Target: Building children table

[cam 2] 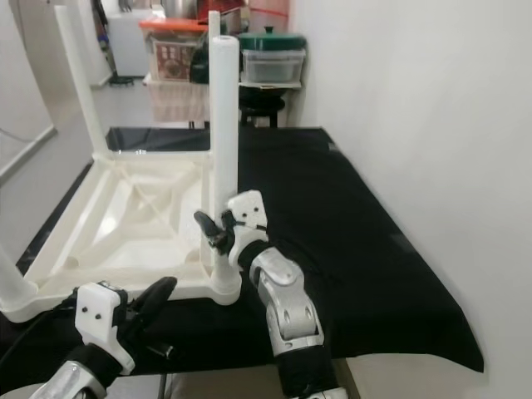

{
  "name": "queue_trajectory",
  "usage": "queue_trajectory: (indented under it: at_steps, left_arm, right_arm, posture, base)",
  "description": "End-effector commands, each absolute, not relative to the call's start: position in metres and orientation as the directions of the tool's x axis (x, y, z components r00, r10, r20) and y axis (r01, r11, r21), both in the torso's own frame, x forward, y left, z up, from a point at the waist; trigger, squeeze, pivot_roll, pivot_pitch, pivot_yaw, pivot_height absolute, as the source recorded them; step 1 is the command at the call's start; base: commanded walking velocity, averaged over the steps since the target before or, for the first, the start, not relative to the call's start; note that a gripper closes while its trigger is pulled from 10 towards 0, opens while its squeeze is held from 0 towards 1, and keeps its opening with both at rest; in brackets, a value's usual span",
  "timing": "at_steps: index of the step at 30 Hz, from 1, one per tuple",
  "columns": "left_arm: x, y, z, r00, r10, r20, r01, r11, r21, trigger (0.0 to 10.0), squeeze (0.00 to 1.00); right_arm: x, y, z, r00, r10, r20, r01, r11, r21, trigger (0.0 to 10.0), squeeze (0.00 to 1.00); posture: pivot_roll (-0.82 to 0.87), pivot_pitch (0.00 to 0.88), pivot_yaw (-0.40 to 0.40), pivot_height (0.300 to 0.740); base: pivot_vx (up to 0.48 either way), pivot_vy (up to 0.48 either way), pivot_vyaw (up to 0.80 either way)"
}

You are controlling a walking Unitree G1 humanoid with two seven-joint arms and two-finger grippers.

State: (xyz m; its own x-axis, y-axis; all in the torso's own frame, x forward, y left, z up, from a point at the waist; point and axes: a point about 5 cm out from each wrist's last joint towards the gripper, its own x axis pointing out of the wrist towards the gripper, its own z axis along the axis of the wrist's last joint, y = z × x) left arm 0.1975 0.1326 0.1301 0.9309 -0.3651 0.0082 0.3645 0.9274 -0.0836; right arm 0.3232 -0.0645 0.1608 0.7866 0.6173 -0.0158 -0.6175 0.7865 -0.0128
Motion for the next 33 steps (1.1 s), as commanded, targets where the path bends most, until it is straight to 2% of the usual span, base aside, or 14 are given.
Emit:
queue_trajectory:
  at_steps: [1, 2, 3, 4, 5, 11, 14, 15, 16, 20, 24, 31, 32, 33]
  left_arm:
    - [0.2, 0.133, 0.127, 0.927, -0.376, -0.014, 0.373, 0.924, -0.089, 10.0, 0.0]
    - [0.2, 0.133, 0.127, 0.927, -0.376, -0.014, 0.373, 0.924, -0.089, 10.0, 0.0]
    - [0.2, 0.133, 0.127, 0.931, -0.365, -0.011, 0.363, 0.928, -0.082, 10.0, 0.0]
    - [0.2, 0.133, 0.127, 0.931, -0.365, -0.011, 0.363, 0.928, -0.082, 10.0, 0.0]
    - [0.2, 0.134, 0.127, 0.938, -0.346, -0.006, 0.345, 0.935, -0.077, 10.0, 0.0]
    - [0.201, 0.134, 0.127, 0.938, -0.346, -0.006, 0.344, 0.936, -0.078, 10.0, 0.0]
    - [0.202, 0.133, 0.127, 0.936, -0.353, -0.007, 0.351, 0.933, -0.081, 10.0, 0.0]
    - [0.202, 0.133, 0.127, 0.935, -0.355, -0.007, 0.353, 0.932, -0.082, 10.0, 0.0]
    - [0.202, 0.133, 0.127, 0.934, -0.356, -0.007, 0.354, 0.931, -0.083, 10.0, 0.0]
    - [0.203, 0.132, 0.127, 0.935, -0.355, -0.006, 0.353, 0.932, -0.083, 10.0, 0.0]
    - [0.203, 0.132, 0.127, 0.936, -0.353, -0.007, 0.351, 0.933, -0.083, 10.0, 0.0]
    - [0.203, 0.131, 0.127, 0.936, -0.352, -0.007, 0.35, 0.933, -0.083, 10.0, 0.0]
    - [0.203, 0.13, 0.128, 0.936, -0.352, -0.007, 0.35, 0.933, -0.083, 10.0, 0.0]
    - [0.203, 0.13, 0.128, 0.936, -0.352, -0.007, 0.35, 0.933, -0.083, 10.0, 0.0]
  right_arm:
    - [0.316, -0.063, 0.123, 0.739, 0.648, -0.185, -0.656, 0.754, 0.024, 0.0, 0.0]
    - [0.316, -0.063, 0.123, 0.739, 0.648, -0.185, -0.656, 0.754, 0.024, 0.0, 0.0]
    - [0.314, -0.059, 0.125, 0.73, 0.658, -0.186, -0.668, 0.744, 0.009, 4.0, 0.0]
    - [0.314, -0.059, 0.125, 0.73, 0.658, -0.186, -0.668, 0.744, 0.009, 4.0, 0.0]
    - [0.313, -0.054, 0.133, 0.693, 0.709, -0.13, -0.701, 0.705, 0.106, 10.0, 1.0]
    - [0.311, -0.048, 0.146, 0.633, 0.772, -0.06, -0.756, 0.633, 0.167, 10.0, 1.0]
    - [0.307, -0.042, 0.161, 0.512, 0.859, -0.024, -0.855, 0.512, 0.085, 10.0, 0.91]
    - [0.305, -0.04, 0.166, 0.454, 0.891, -0.021, -0.889, 0.455, 0.062, 10.0, 0.38]
    - [0.304, -0.042, 0.172, 0.378, 0.926, -0.014, -0.926, 0.378, 0.017, 10.0, 0.0]
    - [0.318, -0.058, 0.195, 0.142, 0.989, -0.045, -0.987, 0.138, -0.079, 10.0, 0.0]
    - [0.331, -0.068, 0.207, 0.056, 0.996, -0.069, -0.995, 0.05, -0.084, 10.0, 0.0]
    - [0.347, -0.075, 0.214, 0.035, 0.996, -0.077, -0.999, 0.032, -0.038, 10.0, 0.0]
    - [0.35, -0.077, 0.213, 0.043, 0.996, -0.083, -0.999, 0.041, -0.031, 1.4, 0.0]
    - [0.35, -0.077, 0.213, 0.043, 0.996, -0.083, -0.999, 0.041, -0.031, 1.4, 0.0]
  posture:
    - [0.0, 0.0, -0.022, 0.74]
    - [0.0, 0.0, -0.022, 0.74]
    - [0.0, 0.0, -0.022, 0.74]
    - [0.0, 0.0, -0.022, 0.74]
    - [0.01, 0.0, -0.023, 0.74]
    - [0.01, 0.0, -0.02, 0.74]
    - [0.01, 0.0, -0.017, 0.74]
    - [0.01, 0.0, -0.017, 0.74]
    - [0.01, 0.0, -0.019, 0.74]
    - [0.02, 0.0, -0.022, 0.74]
    - [0.02, 0.0, -0.027, 0.74]
    - [0.03, 0.0, -0.033, 0.74]
    - [0.03, 0.0, -0.035, 0.74]
    - [0.03, 0.0, -0.035, 0.74]
  base:
    - [0.0, 0.0, 0.0]
    - [0.0, 0.0, 0.0]
    - [0.0, 0.0, 0.0]
    - [0.0, 0.0, 0.0]
    - [0.0, 0.0, 0.0]
    - [0.0, 0.0, 0.0]
    - [0.0, 0.0, 0.0]
    - [0.0, 0.0, 0.0]
    - [0.0, 0.0, 0.0]
    - [0.0, 0.0, 0.0]
    - [0.0, 0.0, 0.0]
    - [0.0, 0.0, 0.0]
    - [0.0, 0.0, 0.0]
    - [0.0, 0.0, 0.0]
